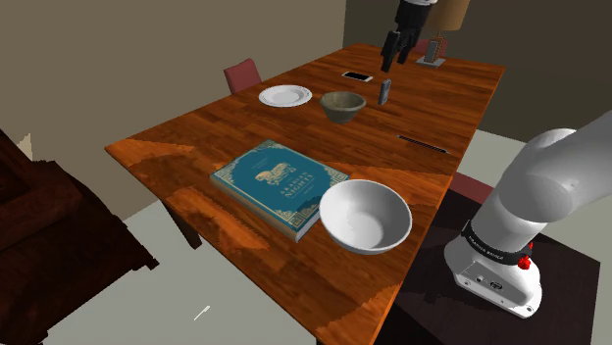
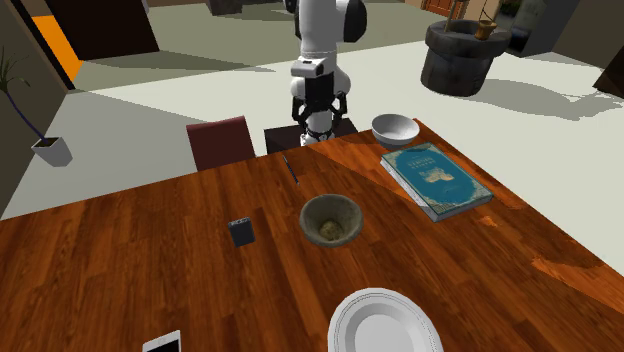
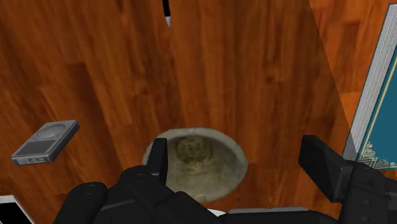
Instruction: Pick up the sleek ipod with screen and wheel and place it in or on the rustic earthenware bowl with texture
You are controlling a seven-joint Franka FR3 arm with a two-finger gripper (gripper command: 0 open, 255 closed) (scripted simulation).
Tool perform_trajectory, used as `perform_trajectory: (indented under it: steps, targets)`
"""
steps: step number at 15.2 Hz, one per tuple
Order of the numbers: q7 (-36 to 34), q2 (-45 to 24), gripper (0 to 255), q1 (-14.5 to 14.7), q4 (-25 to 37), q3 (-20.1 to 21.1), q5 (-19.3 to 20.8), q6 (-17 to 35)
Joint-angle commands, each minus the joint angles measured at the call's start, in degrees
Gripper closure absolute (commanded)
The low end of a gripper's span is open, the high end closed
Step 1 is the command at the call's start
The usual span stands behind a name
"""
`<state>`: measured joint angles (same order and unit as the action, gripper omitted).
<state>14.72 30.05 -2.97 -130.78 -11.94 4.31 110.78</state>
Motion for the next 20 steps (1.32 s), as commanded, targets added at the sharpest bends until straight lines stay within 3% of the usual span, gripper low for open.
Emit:
perform_trajectory:
  steps: [1, 10, 15, 20]
  targets:
    - [2.13, -2.84, 0, -0.3, 0.92, -1.94, -0.05, 1.87]
    - [13.52, -19.5, 0, -1.11, 10.01, -10.77, -4.56, 8.23]
    - [20.86, -30.34, 0, -2.47, 17.59, -14.39, -10.33, 9.69]
    - [27.81, -41.99, 0, -5.93, 27.23, -15.85, -17.22, 9.12]
